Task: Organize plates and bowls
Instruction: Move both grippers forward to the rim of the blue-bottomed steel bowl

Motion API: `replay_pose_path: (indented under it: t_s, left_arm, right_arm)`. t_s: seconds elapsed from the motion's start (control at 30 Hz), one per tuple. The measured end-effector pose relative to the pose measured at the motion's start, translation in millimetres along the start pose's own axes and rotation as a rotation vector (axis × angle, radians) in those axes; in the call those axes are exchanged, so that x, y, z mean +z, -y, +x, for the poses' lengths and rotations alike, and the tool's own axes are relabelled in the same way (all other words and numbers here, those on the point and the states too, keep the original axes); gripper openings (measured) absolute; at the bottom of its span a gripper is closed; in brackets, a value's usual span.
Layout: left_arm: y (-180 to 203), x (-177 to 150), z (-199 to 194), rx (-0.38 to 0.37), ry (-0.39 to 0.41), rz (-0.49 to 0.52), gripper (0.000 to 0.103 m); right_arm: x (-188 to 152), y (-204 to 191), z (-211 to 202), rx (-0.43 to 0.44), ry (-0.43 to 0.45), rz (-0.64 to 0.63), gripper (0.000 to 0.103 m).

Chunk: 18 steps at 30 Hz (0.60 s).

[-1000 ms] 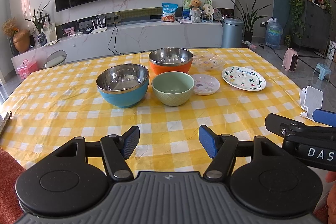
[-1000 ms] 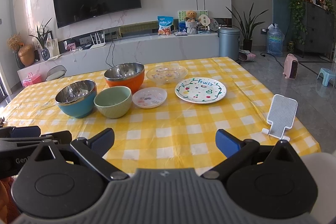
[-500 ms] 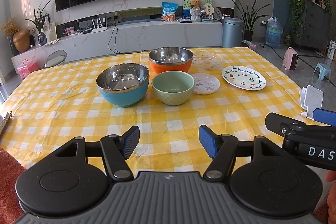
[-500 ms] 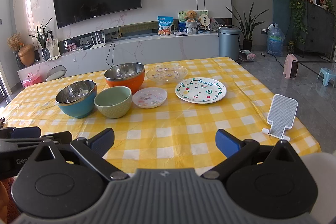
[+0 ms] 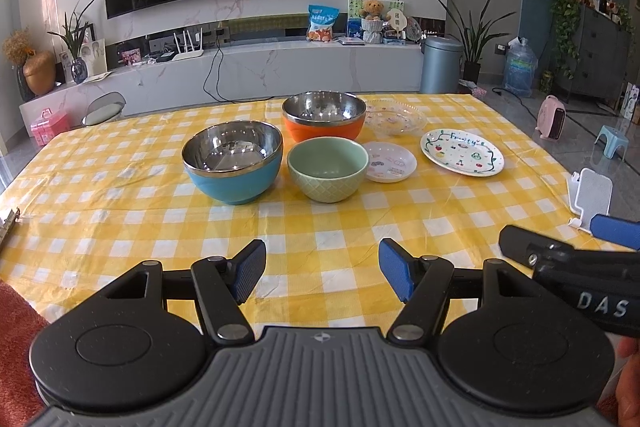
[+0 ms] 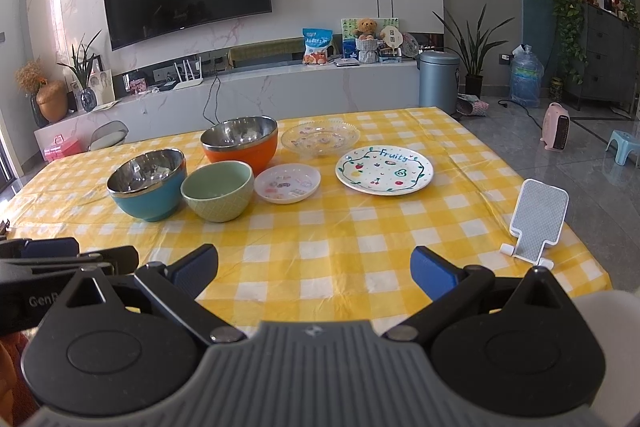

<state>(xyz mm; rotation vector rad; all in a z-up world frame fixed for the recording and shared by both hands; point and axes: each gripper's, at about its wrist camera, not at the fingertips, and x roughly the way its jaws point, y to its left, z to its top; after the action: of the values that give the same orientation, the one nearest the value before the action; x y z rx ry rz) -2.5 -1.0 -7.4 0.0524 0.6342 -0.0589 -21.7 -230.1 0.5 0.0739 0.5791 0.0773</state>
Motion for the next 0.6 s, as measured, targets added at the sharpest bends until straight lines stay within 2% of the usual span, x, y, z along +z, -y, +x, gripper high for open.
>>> replay_pose_path:
  t_s: [0.23,0.27,0.3,0.33,0.5,0.6]
  left_arm:
    - [-10.5,7.1,-1.7,-0.009,-0.011,-0.041,0.075]
    - [-13.5,9.3,-1.8,-0.019,-0.016,-0.05,0.074]
    - [-18.2,12.4,-1.8,-0.032,-0.019,-0.059,0.069]
    - [-22.7,15.8,-1.9,-0.045,-0.02,-0.069,0.064]
    - [-45.7,41.8,-2.7,-0.036,-0.021,-0.098,0.064]
    - [-61.7,59.6,1.1,-0.034,-0.035,-0.12,0.064]
  right_arm:
    - [3.8,-4.9,2.5,-0.022,-0.02,-0.017,0.099]
    - [5.3,-5.7,2.8,-0.024,-0.022,-0.016,0.099]
    - [7.2,-6.5,3.3,-0.026,-0.023,-0.016,0.099]
    - [9.7,-7.7,4.5,-0.03,-0.029,-0.013,0.099]
    - [27.0,-21.4,15.1,-0.055,-0.068,-0.056,0.1]
    - [42.8,-35.6,25.2,-0.021,-0.122,-0.114,0.1]
